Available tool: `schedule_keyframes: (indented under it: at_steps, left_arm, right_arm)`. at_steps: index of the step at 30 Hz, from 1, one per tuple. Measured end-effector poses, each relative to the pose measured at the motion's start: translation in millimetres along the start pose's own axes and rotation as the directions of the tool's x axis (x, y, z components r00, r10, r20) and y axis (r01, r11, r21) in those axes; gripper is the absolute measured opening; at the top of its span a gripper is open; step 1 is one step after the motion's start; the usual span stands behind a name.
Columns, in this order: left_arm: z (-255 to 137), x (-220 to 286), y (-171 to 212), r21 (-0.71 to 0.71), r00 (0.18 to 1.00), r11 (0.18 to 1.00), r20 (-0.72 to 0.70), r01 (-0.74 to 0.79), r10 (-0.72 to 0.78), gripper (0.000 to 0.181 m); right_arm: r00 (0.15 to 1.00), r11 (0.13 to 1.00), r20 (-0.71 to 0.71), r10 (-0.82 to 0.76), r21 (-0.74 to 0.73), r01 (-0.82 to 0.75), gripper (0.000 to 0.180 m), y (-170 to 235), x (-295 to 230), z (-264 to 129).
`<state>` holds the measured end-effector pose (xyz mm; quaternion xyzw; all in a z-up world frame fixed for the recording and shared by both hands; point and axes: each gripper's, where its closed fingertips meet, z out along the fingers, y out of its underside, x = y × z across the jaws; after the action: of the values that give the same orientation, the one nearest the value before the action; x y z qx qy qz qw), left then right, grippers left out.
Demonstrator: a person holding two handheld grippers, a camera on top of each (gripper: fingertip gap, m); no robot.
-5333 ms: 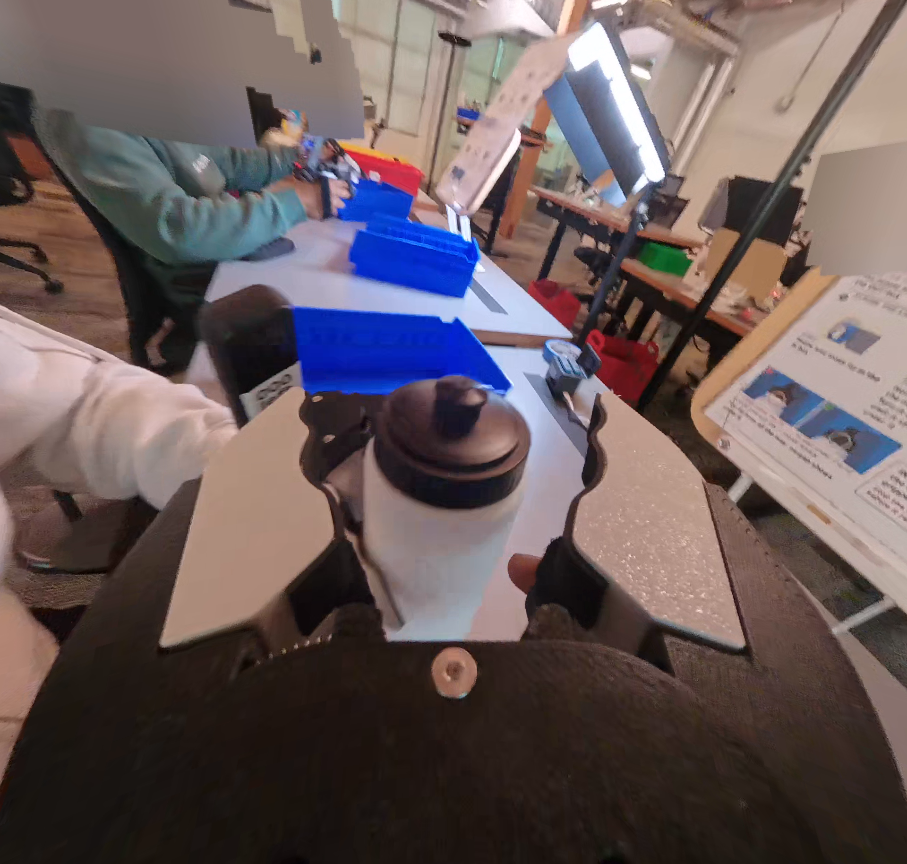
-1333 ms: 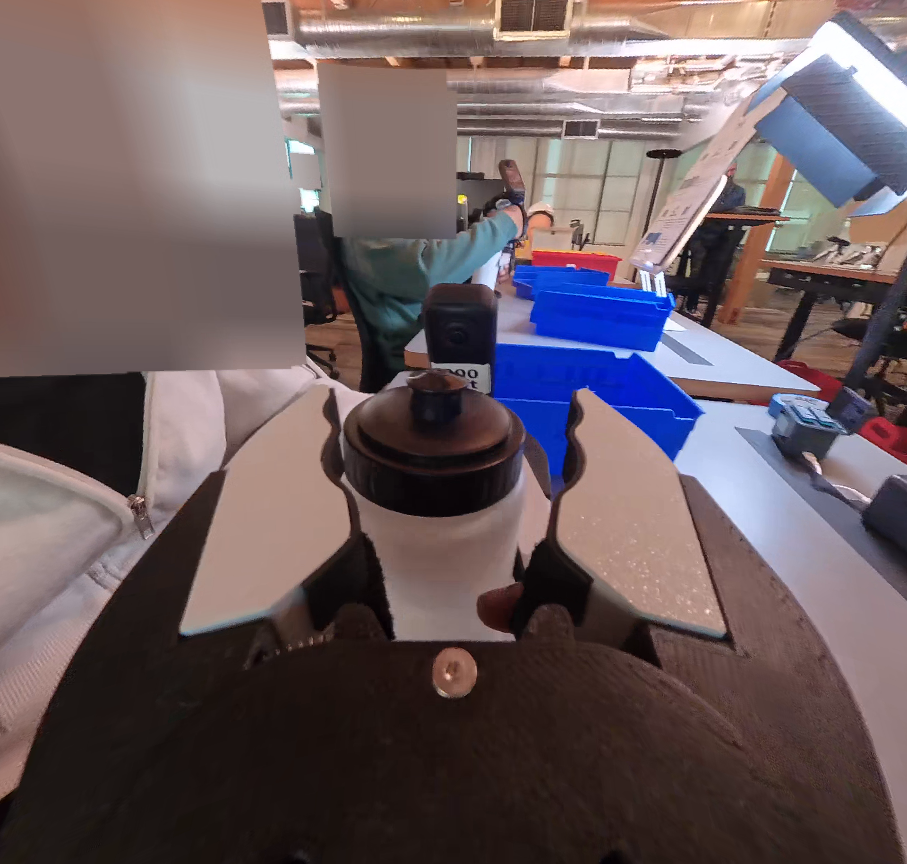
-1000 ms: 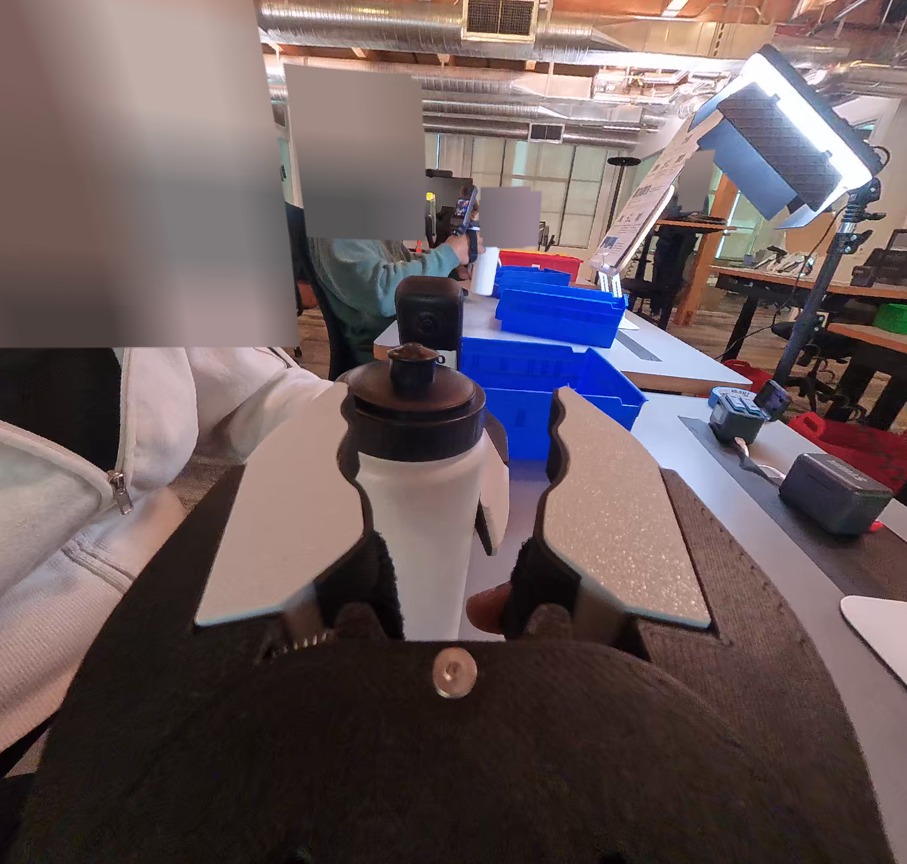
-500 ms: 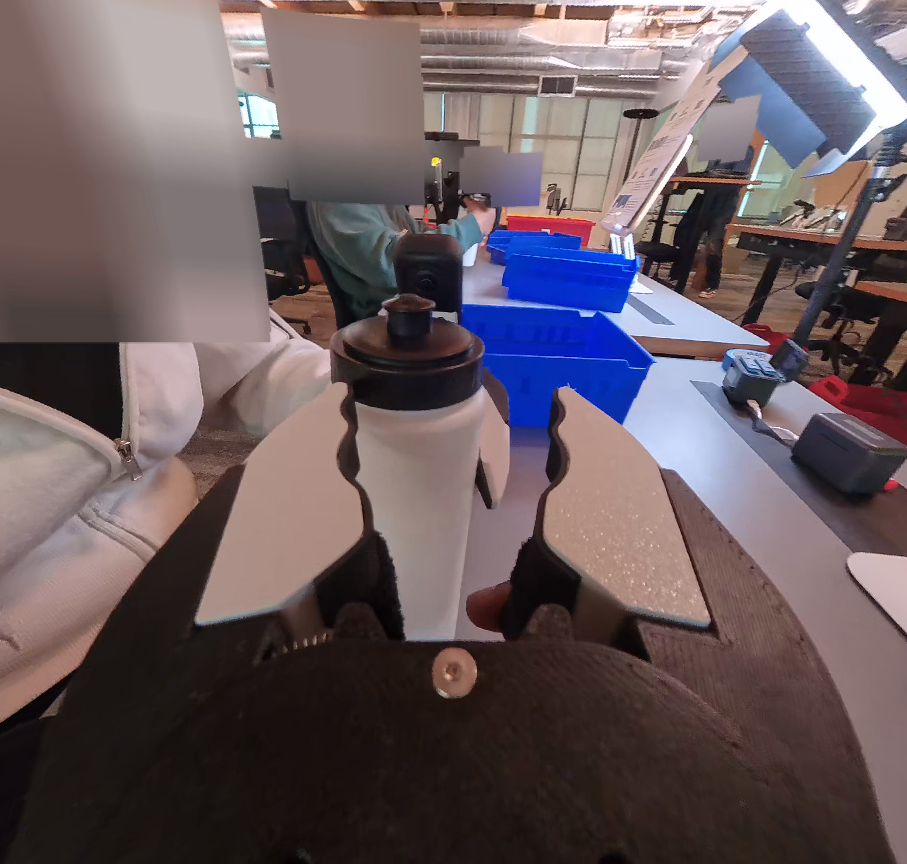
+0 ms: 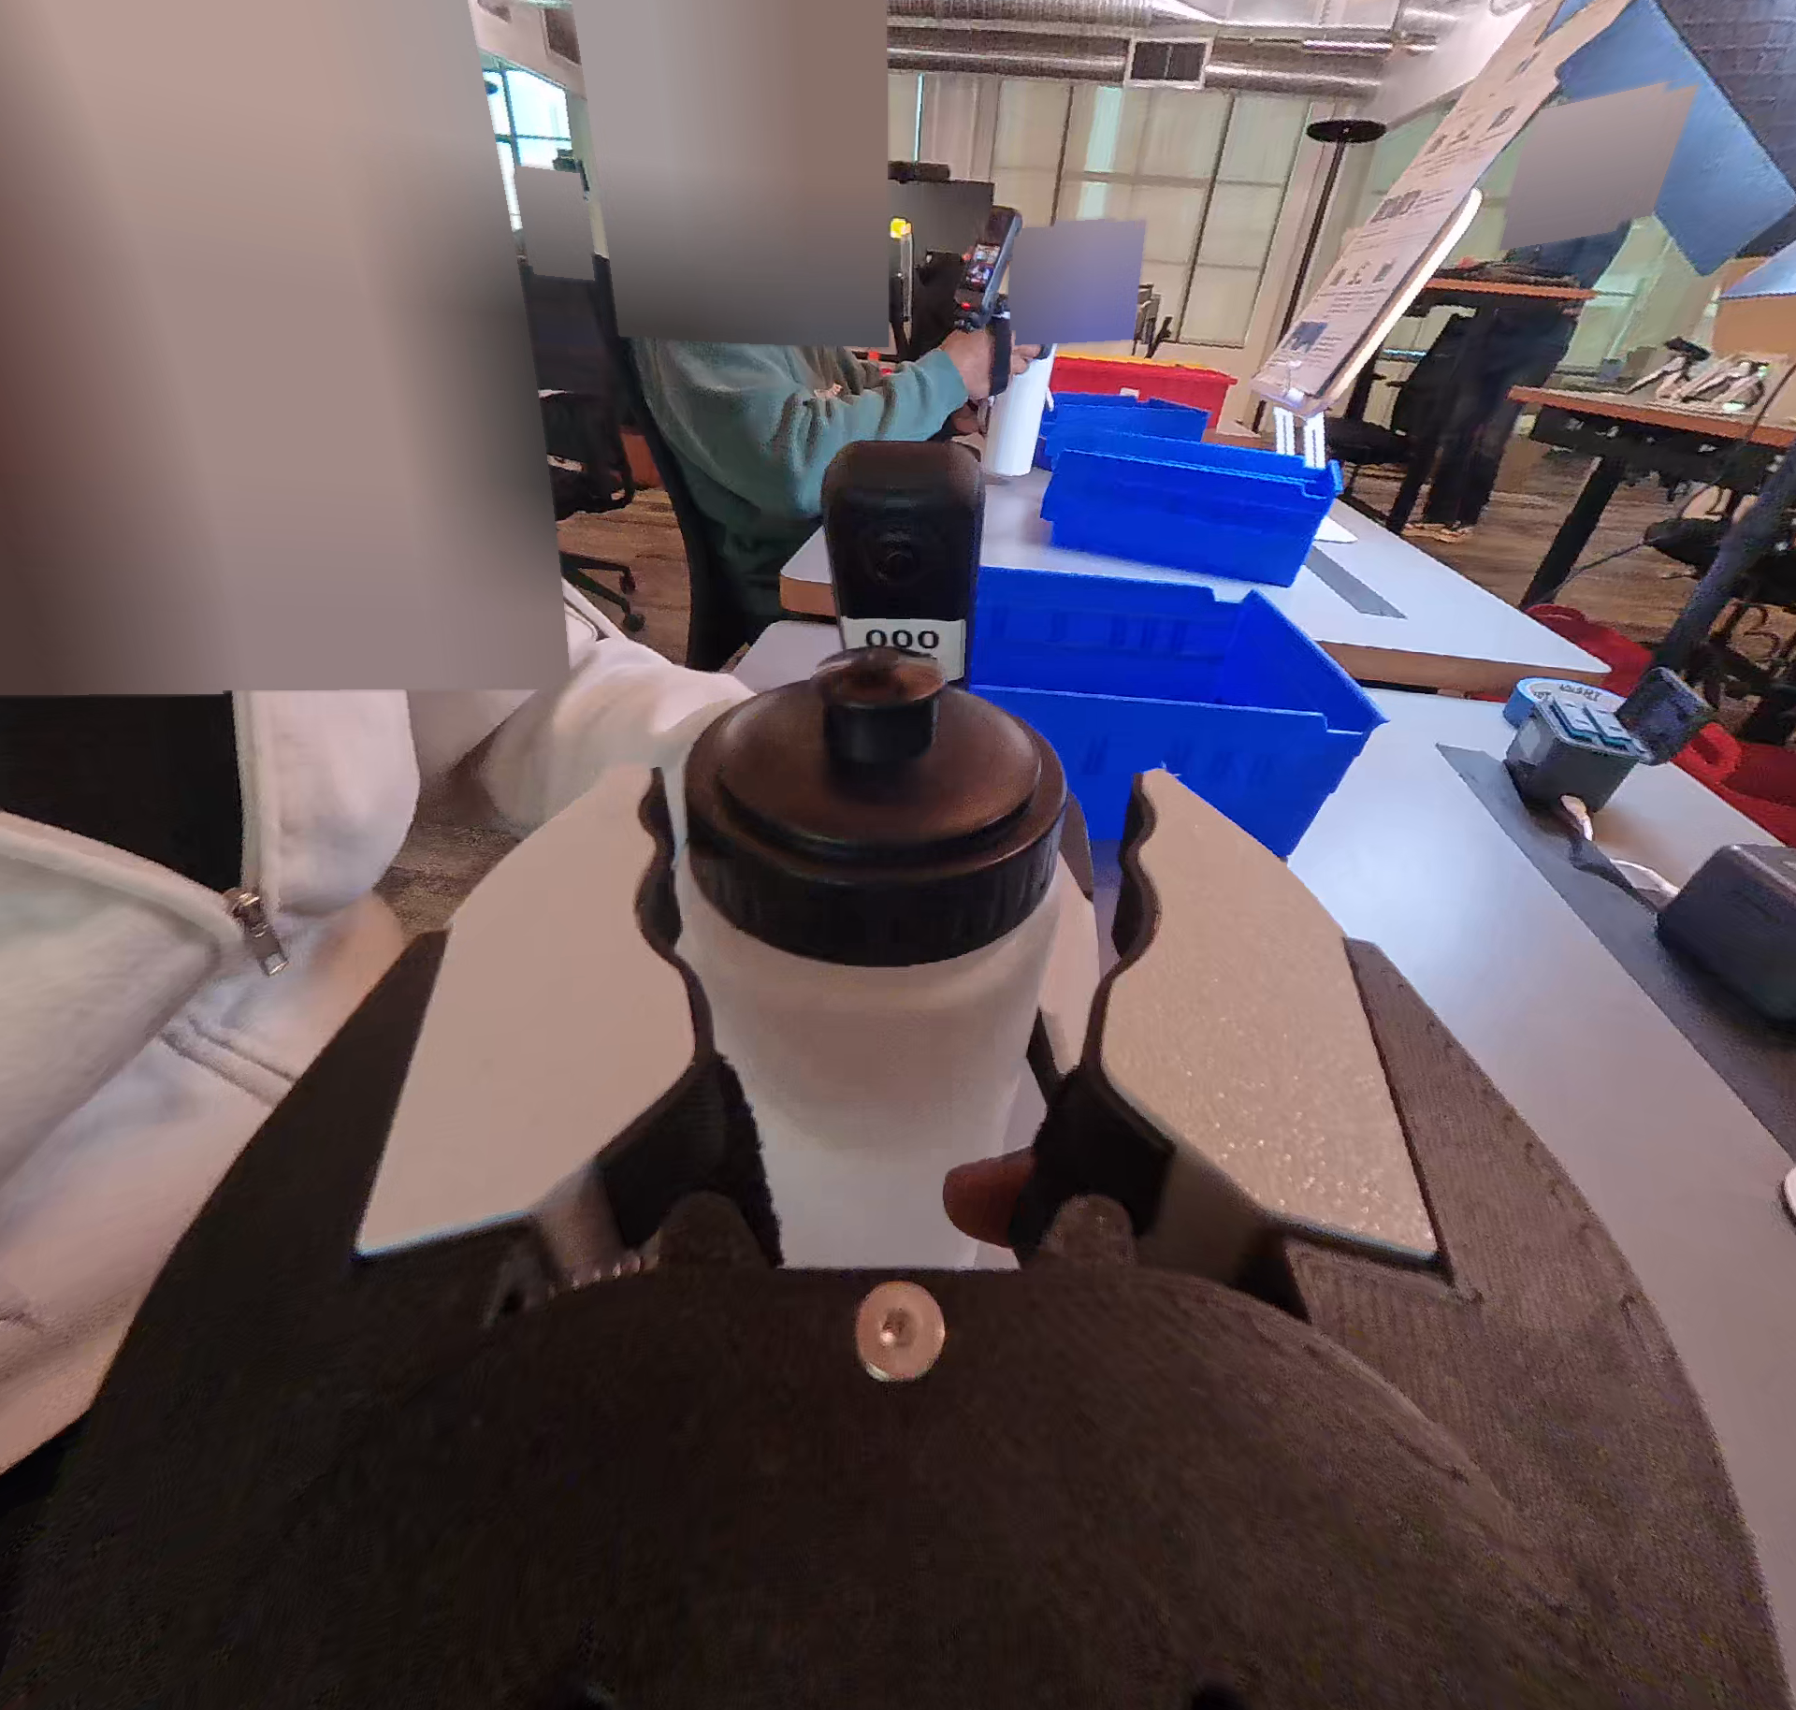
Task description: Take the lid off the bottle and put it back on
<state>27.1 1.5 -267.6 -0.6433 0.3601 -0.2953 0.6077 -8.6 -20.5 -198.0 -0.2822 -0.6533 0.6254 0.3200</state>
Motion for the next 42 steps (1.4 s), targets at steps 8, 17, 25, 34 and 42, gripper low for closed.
schedule_keyframes:
  at_steps: [8,17,25,34,42]
  left_arm:
    - [-1,-2,0,0.011,1.000,1.000,0.001,0.023,-0.023,0.085]
    - [-3,-4,0,0.015,0.999,0.999,0.003,0.037,-0.038,0.086]
    - [0,-6,0,0.006,0.999,1.000,0.031,0.025,-0.025,0.086]
    - [0,-4,0,0.004,0.999,1.000,0.023,0.022,-0.022,0.086]
    - [-3,-9,0,0.020,0.998,0.998,0.024,0.055,-0.056,0.086]
  right_arm:
    - [0.995,0.995,0.029,0.090,0.036,-0.091,0.083,5,11,-21]
    - [0.994,0.991,0.001,0.106,0.080,-0.106,0.064,4,22,-38]
    - [0.996,0.994,0.013,0.089,0.066,-0.089,0.104,-12,5,-23]
    - [0.997,0.998,-0.046,0.061,-0.002,-0.061,0.096,0,11,-3]
    - [0.992,0.991,-0.057,0.110,0.082,-0.105,0.078,-1,28,-35]
